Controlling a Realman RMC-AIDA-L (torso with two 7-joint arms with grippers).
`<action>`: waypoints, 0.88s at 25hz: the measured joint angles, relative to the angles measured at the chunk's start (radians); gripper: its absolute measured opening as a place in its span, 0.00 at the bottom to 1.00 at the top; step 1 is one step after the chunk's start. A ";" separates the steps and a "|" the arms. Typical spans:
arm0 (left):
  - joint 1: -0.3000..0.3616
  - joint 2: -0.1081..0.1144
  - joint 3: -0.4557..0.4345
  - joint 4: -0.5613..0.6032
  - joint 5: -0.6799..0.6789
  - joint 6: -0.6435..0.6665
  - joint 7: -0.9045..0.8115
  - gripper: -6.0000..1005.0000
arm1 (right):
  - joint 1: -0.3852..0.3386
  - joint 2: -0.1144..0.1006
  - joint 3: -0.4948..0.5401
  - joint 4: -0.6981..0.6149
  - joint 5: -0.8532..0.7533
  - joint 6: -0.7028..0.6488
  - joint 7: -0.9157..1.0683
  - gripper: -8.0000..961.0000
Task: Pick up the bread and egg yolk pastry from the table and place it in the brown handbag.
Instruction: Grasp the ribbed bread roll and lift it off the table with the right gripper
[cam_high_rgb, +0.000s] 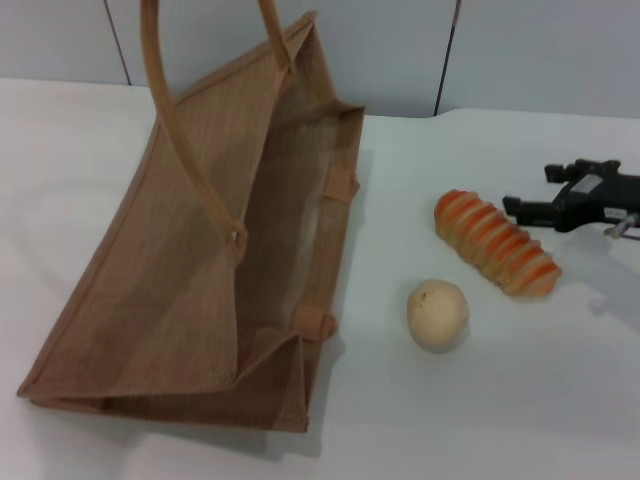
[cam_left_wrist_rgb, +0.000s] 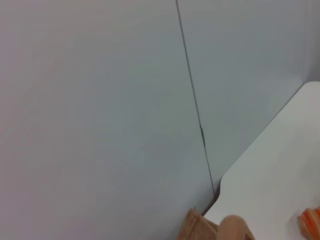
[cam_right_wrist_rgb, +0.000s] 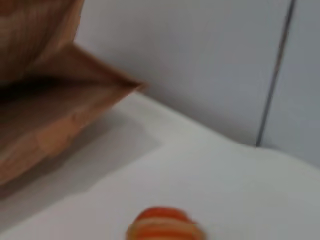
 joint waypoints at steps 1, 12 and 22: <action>-0.001 0.001 0.000 0.003 -0.001 -0.001 0.000 0.12 | 0.002 0.000 -0.015 -0.005 -0.012 0.009 0.022 0.87; -0.011 0.013 -0.006 0.012 -0.001 -0.014 -0.002 0.12 | 0.007 0.000 -0.150 -0.199 -0.136 0.155 0.306 0.88; -0.003 0.016 -0.006 0.038 0.007 -0.016 -0.011 0.12 | 0.028 -0.005 -0.177 -0.237 -0.256 0.214 0.465 0.89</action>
